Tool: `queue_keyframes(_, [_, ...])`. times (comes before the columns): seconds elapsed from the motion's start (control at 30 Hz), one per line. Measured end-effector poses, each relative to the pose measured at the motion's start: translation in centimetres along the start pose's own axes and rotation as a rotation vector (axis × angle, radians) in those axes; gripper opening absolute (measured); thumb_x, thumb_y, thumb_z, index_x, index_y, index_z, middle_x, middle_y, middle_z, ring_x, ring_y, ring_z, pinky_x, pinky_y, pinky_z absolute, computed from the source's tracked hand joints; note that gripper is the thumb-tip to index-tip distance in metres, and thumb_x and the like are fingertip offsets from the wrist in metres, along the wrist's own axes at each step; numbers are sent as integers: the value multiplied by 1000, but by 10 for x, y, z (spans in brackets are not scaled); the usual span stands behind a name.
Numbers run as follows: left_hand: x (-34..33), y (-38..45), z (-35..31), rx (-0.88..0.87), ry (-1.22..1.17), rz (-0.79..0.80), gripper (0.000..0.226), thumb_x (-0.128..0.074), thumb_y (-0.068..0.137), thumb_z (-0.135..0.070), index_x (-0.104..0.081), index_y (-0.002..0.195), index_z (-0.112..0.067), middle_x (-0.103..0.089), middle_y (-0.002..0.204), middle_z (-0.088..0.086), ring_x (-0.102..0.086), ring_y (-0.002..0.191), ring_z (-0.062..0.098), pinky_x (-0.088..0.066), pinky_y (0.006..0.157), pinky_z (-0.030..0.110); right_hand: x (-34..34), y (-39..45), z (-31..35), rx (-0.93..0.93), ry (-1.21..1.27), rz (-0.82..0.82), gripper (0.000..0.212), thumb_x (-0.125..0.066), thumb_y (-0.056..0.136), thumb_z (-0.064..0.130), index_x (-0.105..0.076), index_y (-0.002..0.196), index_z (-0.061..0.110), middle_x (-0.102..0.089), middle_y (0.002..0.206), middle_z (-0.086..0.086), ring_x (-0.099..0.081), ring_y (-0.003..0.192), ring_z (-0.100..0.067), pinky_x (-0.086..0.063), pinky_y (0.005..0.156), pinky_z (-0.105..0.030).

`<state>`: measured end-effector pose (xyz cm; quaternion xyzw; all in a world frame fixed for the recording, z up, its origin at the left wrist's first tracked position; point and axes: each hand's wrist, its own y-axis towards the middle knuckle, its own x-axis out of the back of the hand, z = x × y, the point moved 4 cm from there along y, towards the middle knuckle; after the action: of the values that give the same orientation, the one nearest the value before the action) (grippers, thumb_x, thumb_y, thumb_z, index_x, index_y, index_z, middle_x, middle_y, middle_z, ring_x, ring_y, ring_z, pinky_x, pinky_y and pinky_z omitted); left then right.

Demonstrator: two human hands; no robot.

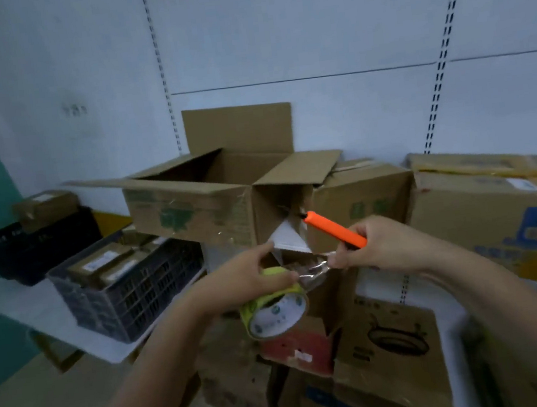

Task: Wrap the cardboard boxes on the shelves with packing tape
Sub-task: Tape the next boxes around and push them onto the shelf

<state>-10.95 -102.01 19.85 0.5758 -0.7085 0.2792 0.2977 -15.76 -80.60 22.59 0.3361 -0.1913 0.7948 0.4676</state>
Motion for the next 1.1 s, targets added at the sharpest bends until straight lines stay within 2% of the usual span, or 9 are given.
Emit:
queue_keyframes(0.07, [14,30,0,-85,-119,25,48,-62,87,-60,-62,126,-34,-62,121,-16,-63,99,0,-50,83,18,26,8,1,-34,39,-55,32,-79,79,40,-69,74,10,-48,55,3,-44,47,-8,-36,50,-22])
queue_keyframes(0.17, [11,67,-9,-168,-430,89,34,-55,96,-47,-73,84,-21,-67,76,-9,-62,70,5,-46,73,24,61,20,-2,-30,27,-124,30,-79,77,42,-69,76,13,-45,57,-2,-42,48,-13,-34,48,-24])
queue_keyframes(0.33, [0,153,-16,-65,-653,67,30,-45,103,-19,-73,105,-8,-68,94,9,-63,89,22,-51,81,34,108,61,-8,35,4,-167,37,-74,82,35,-64,87,0,-45,61,-3,-42,53,-13,-34,51,-18])
queue_keyframes(0.5, [14,206,-23,-126,170,-391,33,-45,99,-15,-62,126,-22,-56,125,-2,-53,116,14,-45,98,29,166,105,-1,106,-27,-61,18,-72,86,28,-68,76,14,-47,59,0,-41,50,-9,-36,52,-18])
queue_keyframes(0.6, [40,218,-40,-173,189,-732,53,-47,98,-16,-40,149,-26,-30,156,-6,-28,143,11,-29,112,28,200,132,-1,123,-123,16,19,-71,86,29,-65,75,14,-48,57,5,-42,49,-6,-38,50,-15])
queue_keyframes(0.7, [58,243,-51,-186,220,-873,58,-50,99,-22,-30,154,-26,-14,164,-5,-13,150,13,-20,113,29,228,161,1,156,-177,20,18,-71,86,29,-65,74,17,-50,57,8,-45,50,-3,-40,52,-15])
queue_keyframes(0.87, [70,314,-38,-120,-196,-583,54,-46,98,-53,-45,147,-29,-36,157,-5,-30,144,9,-22,118,31,251,205,-3,225,-111,-18,13,-71,85,30,-70,81,18,-58,70,7,-52,61,-2,-45,58,-17])
queue_keyframes(0.97, [68,337,-34,-177,-608,-363,49,-41,96,-64,-74,114,-33,-70,121,-14,-61,116,-1,-44,106,26,251,232,-10,223,-72,-64,17,-72,85,33,-71,88,16,-61,76,7,-54,63,-1,-45,59,-16])
queue_keyframes(1.1, [68,351,-34,-364,-497,-153,65,-52,86,-63,-74,107,-5,-72,115,4,-65,114,18,-47,103,36,250,261,-34,177,-53,-110,19,-73,85,34,-72,89,15,-63,76,7,-54,64,0,-43,64,-23])
